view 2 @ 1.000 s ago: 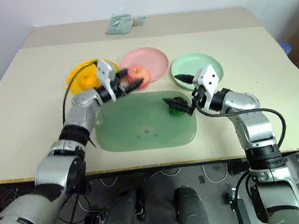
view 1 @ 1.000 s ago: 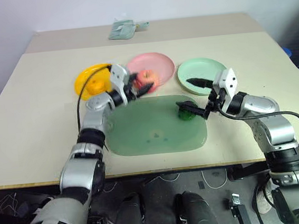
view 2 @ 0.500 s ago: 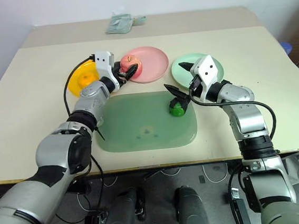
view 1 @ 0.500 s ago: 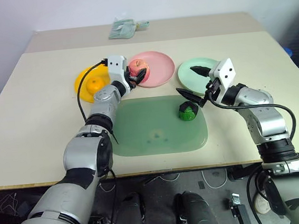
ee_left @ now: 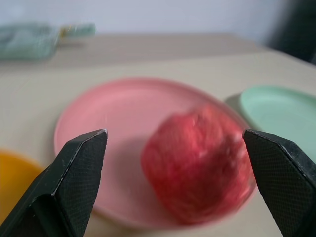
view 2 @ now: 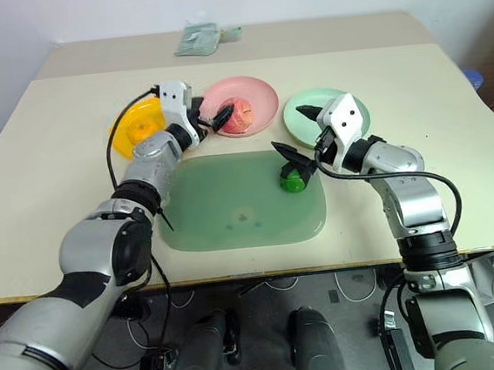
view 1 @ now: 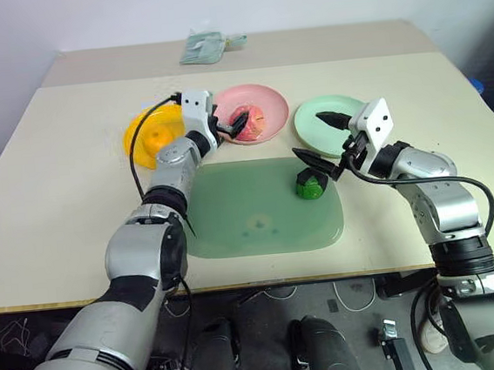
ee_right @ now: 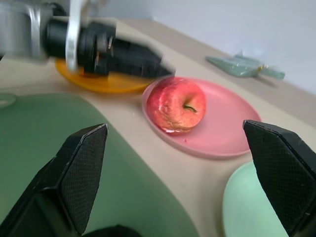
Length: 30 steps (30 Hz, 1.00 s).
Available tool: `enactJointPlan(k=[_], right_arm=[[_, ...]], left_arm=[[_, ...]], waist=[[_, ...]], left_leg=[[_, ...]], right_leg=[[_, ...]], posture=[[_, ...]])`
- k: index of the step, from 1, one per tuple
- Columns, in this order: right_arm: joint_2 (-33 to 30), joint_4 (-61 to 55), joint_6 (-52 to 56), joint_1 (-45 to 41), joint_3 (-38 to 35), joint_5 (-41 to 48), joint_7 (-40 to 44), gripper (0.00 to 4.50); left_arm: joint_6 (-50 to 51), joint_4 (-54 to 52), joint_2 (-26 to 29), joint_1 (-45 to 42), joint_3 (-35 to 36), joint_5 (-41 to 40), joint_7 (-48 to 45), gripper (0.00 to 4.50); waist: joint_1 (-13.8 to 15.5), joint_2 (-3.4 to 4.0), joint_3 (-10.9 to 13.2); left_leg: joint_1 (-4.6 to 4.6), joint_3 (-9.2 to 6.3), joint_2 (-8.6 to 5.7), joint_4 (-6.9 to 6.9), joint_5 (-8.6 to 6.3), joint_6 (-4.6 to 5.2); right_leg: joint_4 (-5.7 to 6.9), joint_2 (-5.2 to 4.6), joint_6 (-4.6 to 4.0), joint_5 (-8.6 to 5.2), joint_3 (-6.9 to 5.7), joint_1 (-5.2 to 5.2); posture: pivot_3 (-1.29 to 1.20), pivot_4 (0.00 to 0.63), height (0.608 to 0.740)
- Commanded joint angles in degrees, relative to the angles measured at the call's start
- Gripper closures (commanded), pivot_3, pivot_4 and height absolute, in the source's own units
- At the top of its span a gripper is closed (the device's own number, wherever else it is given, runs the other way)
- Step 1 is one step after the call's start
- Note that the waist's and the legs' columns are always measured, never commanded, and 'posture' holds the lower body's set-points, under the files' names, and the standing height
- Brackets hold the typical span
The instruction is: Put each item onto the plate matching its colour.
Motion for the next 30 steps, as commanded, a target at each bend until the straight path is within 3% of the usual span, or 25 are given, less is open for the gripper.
enactJointPlan(k=[1,6,14,27,30], right_arm=[[-1.9,-2.4,1.6,0.9,0.4,-0.2,1.4,0.0],[-4.5,-2.1,4.5,2.9,3.1,-1.1,4.7,0.0],[-4.4,1.6,5.6,1.5,4.7,-2.1,6.4,0.0],[-4.1,2.8,7.4,1.0,6.1,-2.8,8.1,0.0],[-3.7,3.4,6.8,1.0,6.3,-3.8,7.4,0.88]], left_arm=[[2.0,-10.2,3.2,3.2,-1.2,-3.5,-18.4,0.04],[19.0,-39.7,12.6,20.4,-4.6,-12.5,-38.0,0.04],[29.9,-63.8,22.4,38.6,-4.6,-19.6,-41.6,0.04],[31.0,-72.2,27.2,47.5,-3.2,-22.5,-38.9,0.04],[30.6,-72.6,27.1,48.1,-3.4,-22.6,-38.0,0.0]], waist=[[-0.1,0.02,0.0],[-1.6,0.05,0.0],[-1.0,0.05,0.0],[-1.2,0.05,0.0],[-1.2,0.05,0.0]], left_leg=[[0.0,0.01,0.0,-0.01,0.01,-0.02],[0.05,0.02,0.06,-0.1,0.14,-0.23],[0.1,-0.03,0.28,-0.01,0.03,-0.04],[0.08,0.01,0.28,-0.03,0.01,-0.01],[0.08,0.01,0.28,-0.02,0.01,-0.01]], right_leg=[[-0.01,0.0,0.0,0.0,0.0,0.0],[0.01,0.05,-0.01,0.0,0.09,-0.01],[0.1,0.1,-0.11,0.06,0.21,0.02],[0.08,0.11,-0.12,0.05,0.22,-0.04],[0.08,0.11,-0.12,0.05,0.22,-0.03]], posture=[[0.0,0.15,0.74],[0.0,0.15,0.74],[0.0,0.15,0.74],[0.0,0.15,0.74],[0.0,0.15,0.74]])
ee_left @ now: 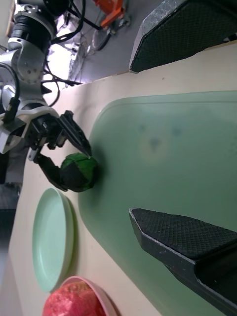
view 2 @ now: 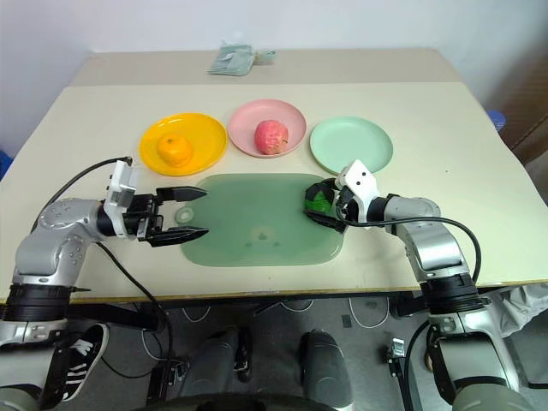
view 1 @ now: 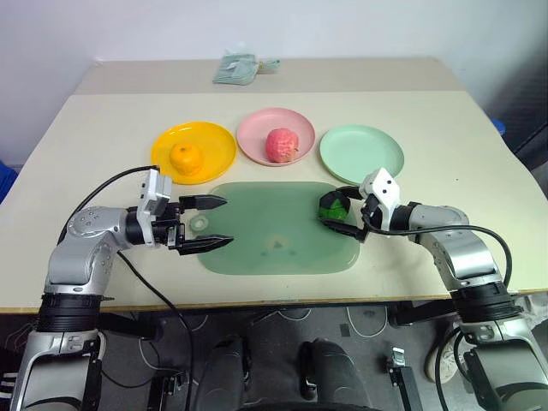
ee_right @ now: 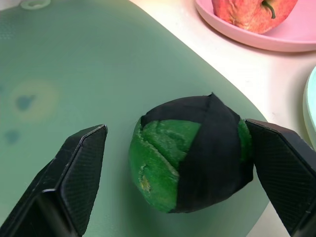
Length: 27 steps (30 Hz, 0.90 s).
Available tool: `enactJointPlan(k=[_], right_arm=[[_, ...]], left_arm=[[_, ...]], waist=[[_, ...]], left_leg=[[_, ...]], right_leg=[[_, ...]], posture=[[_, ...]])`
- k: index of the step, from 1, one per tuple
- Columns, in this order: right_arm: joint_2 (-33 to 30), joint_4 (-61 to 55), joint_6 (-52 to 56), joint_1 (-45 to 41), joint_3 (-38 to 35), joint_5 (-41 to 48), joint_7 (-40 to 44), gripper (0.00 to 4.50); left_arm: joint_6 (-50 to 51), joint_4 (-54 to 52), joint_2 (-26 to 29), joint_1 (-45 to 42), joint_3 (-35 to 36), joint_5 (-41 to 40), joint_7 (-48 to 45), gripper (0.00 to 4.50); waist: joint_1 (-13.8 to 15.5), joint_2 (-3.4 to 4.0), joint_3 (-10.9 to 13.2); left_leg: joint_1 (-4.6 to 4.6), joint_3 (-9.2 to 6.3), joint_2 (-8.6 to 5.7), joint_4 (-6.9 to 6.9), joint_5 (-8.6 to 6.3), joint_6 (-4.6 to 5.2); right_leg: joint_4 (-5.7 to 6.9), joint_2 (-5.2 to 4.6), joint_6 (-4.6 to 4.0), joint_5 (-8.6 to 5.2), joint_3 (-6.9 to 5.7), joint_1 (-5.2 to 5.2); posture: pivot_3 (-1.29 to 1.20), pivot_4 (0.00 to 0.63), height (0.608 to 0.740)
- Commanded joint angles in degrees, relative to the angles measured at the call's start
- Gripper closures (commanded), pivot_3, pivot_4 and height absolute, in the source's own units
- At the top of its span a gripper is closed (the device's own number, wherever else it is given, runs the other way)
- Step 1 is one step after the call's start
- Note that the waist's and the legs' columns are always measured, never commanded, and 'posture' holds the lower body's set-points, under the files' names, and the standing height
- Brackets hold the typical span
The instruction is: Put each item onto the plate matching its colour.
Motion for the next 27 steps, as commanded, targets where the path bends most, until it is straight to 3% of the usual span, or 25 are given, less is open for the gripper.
enactJointPlan(k=[1,3,10,16,22,25,27], right_arm=[[0.4,-0.5,-1.2,-0.8,0.1,-0.9,-0.4,1.34],[0.6,-0.9,-2.0,-0.7,-0.2,-1.0,-0.6,2.3],[2.9,-1.4,0.2,-3.7,-4.9,3.6,-2.9,2.3],[5.7,16.1,-10.0,-14.7,-6.8,-4.4,-16.8,2.3],[7.6,31.0,-17.2,-21.5,-6.4,-7.0,-19.7,2.3],[7.8,36.0,-19.9,-23.5,-6.2,-7.8,-20.0,1.4],[8.1,36.7,-20.6,-24.2,-7.0,-6.7,-18.3,0.47]], left_arm=[[-0.6,-2.2,0.4,0.6,1.3,-1.5,1.2,0.0],[-0.2,-2.4,0.4,0.8,1.3,-1.8,1.7,0.0],[0.0,-0.2,-0.7,-1.7,3.1,-2.4,7.7,0.0],[-2.4,1.8,-4.6,-5.3,3.7,-0.6,16.1,0.0],[-4.1,1.5,-4.8,-3.5,2.6,0.4,16.8,0.0],[-3.9,0.2,-4.4,-2.8,3.0,0.1,17.2,0.0],[-3.3,-0.7,-4.0,-2.4,3.3,-0.4,17.4,0.0]], waist=[[0.0,0.0,0.0],[-0.1,0.0,0.0],[0.0,0.0,0.0],[-0.1,0.0,0.0],[-0.3,0.0,0.0],[-0.4,0.0,0.0],[-0.3,0.01,0.0]], left_leg=[[0.0,0.0,0.0,0.0,0.0,0.0],[0.0,0.0,-0.01,0.0,0.0,0.0],[0.0,0.0,0.0,-0.01,0.0,0.0],[0.0,0.03,-0.05,0.0,0.01,-0.01],[-0.02,0.14,-0.04,-0.08,0.17,-0.28],[-0.01,0.17,-0.03,-0.08,0.17,-0.27],[-0.02,0.17,-0.02,-0.08,0.16,-0.27]], right_leg=[[0.0,0.0,0.0,0.0,0.0,0.0],[0.0,0.01,0.0,0.0,0.0,-0.01],[0.0,0.0,0.0,0.0,0.01,-0.01],[0.01,0.0,-0.03,0.03,0.02,-0.03],[-0.07,0.01,-0.03,0.03,0.07,-0.07],[-0.04,0.02,-0.03,0.03,0.11,-0.08],[-0.03,0.02,-0.03,0.03,0.12,-0.09]], posture=[[0.0,0.15,0.74],[0.0,0.15,0.74],[0.0,0.15,0.74],[0.0,0.15,0.74],[0.0,0.15,0.74],[0.0,0.15,0.74],[0.0,0.15,0.74]])
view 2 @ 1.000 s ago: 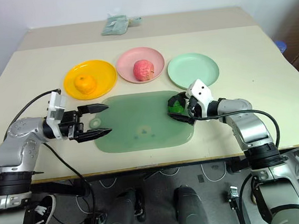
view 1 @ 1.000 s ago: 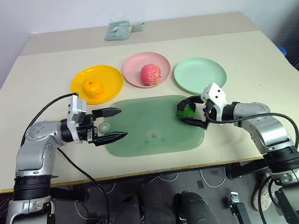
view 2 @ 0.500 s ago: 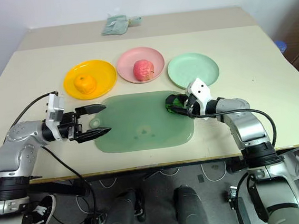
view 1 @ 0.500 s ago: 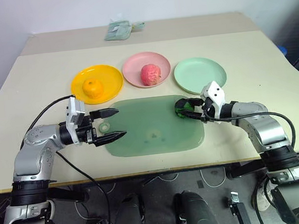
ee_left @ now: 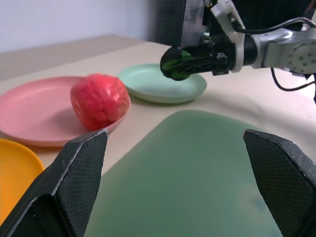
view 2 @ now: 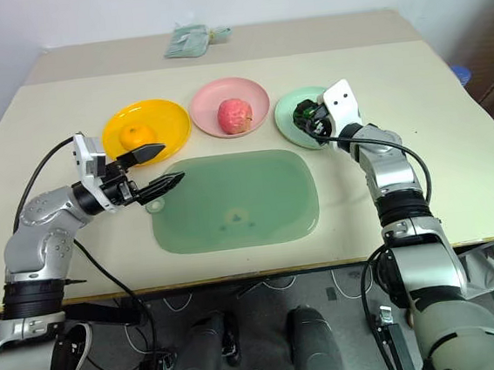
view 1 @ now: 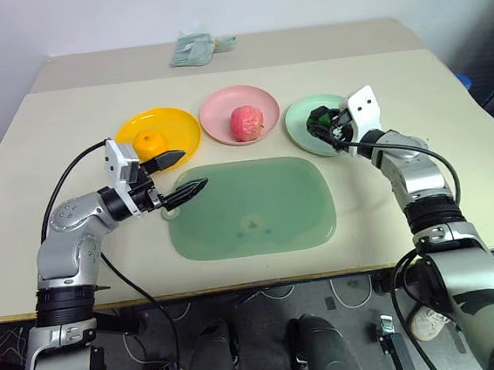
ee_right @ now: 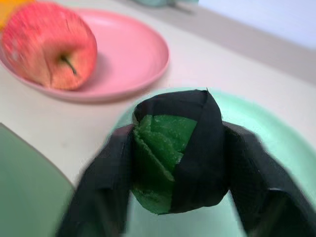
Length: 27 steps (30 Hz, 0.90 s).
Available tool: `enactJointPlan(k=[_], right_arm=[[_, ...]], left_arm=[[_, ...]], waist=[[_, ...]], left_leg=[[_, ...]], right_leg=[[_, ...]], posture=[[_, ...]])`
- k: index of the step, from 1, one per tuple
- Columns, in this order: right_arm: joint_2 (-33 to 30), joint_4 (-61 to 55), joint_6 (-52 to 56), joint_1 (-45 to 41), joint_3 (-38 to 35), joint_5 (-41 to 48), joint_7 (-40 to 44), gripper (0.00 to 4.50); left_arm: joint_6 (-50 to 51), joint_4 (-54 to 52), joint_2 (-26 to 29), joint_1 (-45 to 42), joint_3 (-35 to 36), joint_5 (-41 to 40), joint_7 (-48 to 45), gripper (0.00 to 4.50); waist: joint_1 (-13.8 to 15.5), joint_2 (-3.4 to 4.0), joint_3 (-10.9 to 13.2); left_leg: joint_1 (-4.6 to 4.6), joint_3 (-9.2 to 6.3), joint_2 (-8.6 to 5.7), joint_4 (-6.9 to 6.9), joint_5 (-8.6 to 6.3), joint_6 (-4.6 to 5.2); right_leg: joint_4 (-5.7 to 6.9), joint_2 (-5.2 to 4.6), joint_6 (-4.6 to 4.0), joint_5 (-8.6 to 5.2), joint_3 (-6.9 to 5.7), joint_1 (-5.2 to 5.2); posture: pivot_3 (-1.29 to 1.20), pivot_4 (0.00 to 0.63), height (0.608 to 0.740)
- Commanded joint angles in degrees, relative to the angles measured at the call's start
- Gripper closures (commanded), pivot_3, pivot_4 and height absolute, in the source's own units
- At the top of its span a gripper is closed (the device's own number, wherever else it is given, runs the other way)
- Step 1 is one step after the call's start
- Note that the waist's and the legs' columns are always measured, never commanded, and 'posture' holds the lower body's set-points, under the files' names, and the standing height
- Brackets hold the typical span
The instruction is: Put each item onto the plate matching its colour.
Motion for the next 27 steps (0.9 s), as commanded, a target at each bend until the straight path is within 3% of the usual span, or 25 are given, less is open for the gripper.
enactJointPlan(k=[1,6,11,16,19,27], right_arm=[[0.0,-1.0,-3.3,-2.9,-2.1,1.5,1.8,0.02],[-0.8,-11.9,-1.4,1.8,-3.2,8.4,12.5,0.02],[-4.5,-32.0,9.4,11.7,-3.0,18.4,24.9,0.02],[-9.6,-38.9,13.2,17.5,-2.1,20.5,32.1,0.02],[-10.8,-41.4,13.0,19.4,-1.3,19.4,32.7,0.02],[-11.1,-35.0,10.3,17.6,-2.8,16.1,29.0,0.02]], left_arm=[[-0.2,-3.4,1.4,0.9,1.6,-1.2,-0.1,0.0],[0.3,-4.6,3.1,3.0,2.4,-2.8,-1.8,0.0],[0.1,-5.6,5.2,5.3,3.6,-4.5,-4.2,0.0],[-2.3,-3.5,6.4,4.5,3.3,-2.4,-4.5,0.0],[-2.8,-2.1,8.1,4.2,3.4,-2.3,-6.8,0.0],[-4.2,-2.3,6.7,5.0,1.9,-1.1,-6.1,0.0]], waist=[[0.0,0.0,0.0],[0.1,0.01,0.0],[0.5,0.01,0.0],[0.2,0.01,0.0],[0.1,0.01,0.0],[0.4,0.01,0.0]], left_leg=[[0.0,0.0,0.01,0.0,0.0,0.0],[0.0,-0.01,0.09,-0.02,0.0,0.0],[0.0,-0.04,0.13,-0.02,-0.16,0.27],[0.03,-0.05,0.11,-0.01,-0.18,0.29],[0.04,-0.03,0.08,-0.01,-0.18,0.28],[0.03,0.02,0.05,-0.01,-0.17,0.28]], right_leg=[[0.0,0.0,0.0,0.0,0.01,0.0],[0.0,0.0,0.0,0.0,0.03,-0.02],[-0.02,-0.02,0.0,0.0,0.03,0.01],[-0.02,-0.02,-0.02,0.01,0.03,0.02],[-0.01,0.04,-0.03,0.01,0.03,0.0],[0.0,0.03,-0.03,0.02,0.04,-0.02]], posture=[[0.0,0.15,0.74],[0.0,0.15,0.74],[0.0,0.15,0.74],[0.0,0.15,0.74],[0.0,0.15,0.74],[0.0,0.15,0.74]])
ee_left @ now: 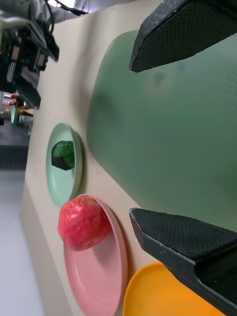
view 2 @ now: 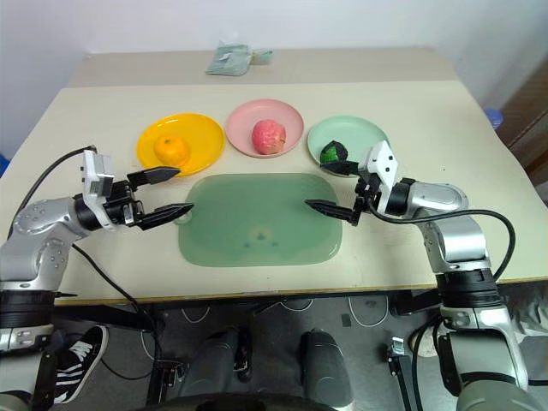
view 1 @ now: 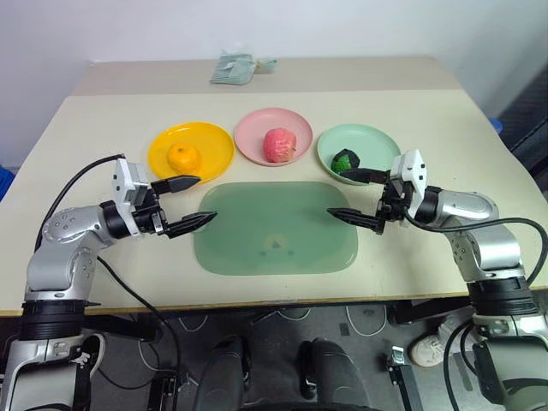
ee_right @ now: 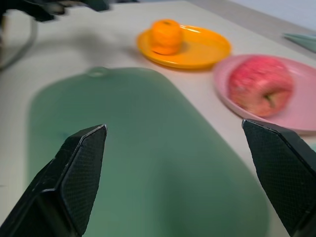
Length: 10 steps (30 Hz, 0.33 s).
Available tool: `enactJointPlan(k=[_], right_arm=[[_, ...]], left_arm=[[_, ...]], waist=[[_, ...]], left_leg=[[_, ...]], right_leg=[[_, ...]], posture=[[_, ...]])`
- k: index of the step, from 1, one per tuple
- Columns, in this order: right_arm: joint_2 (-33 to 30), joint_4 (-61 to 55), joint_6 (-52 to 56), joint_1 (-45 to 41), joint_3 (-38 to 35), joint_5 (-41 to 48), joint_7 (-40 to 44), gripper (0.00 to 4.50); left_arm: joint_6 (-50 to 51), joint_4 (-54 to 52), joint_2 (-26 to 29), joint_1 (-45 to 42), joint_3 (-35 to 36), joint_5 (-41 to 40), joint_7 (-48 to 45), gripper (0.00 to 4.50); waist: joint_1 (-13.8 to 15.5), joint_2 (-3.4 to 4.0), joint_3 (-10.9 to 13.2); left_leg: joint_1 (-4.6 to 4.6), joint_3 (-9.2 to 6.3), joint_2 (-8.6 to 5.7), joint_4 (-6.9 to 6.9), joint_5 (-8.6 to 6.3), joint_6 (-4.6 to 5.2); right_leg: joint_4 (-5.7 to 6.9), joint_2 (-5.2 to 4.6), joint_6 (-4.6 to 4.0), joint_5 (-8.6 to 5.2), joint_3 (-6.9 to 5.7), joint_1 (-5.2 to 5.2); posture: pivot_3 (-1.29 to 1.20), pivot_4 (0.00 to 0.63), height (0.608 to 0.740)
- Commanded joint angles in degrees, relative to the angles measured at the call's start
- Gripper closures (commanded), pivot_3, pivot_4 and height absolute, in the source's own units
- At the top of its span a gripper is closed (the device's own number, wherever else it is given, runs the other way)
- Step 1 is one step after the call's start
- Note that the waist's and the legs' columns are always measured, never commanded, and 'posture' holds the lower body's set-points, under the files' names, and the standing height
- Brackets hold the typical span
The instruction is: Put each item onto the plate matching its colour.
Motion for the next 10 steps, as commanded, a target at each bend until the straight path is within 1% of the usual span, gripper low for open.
enactJointPlan(k=[1,6,10], right_arm=[[-1.3,0.7,-1.7,-1.0,-2.0,-0.2,0.3,0.02],[-3.0,-4.0,0.3,3.2,-2.6,0.1,-0.2,0.02],[-3.5,-5.0,1.3,4.3,-2.4,-0.1,-0.6,0.02]], left_arm=[[-0.5,-1.3,-0.5,-0.1,-0.7,0.2,0.1,0.0],[0.2,-1.9,-0.4,0.8,-0.5,-0.6,-0.5,0.0],[-0.3,-2.7,-0.9,2.3,0.1,-0.9,0.0,0.0]], waist=[[0.2,0.0,0.0],[0.1,0.0,0.0],[0.0,0.0,0.0]], left_leg=[[0.0,-0.01,0.0,0.0,0.0,0.0],[-0.02,-0.01,0.0,0.0,0.0,0.0],[-0.01,0.0,0.01,0.0,0.0,0.0]], right_leg=[[0.0,0.0,0.0,0.0,0.0,0.01],[-0.02,0.0,0.0,0.0,0.0,0.01],[-0.01,0.0,0.0,0.0,0.0,0.0]], posture=[[0.0,0.15,0.74],[0.0,0.15,0.74],[0.0,0.15,0.74]])
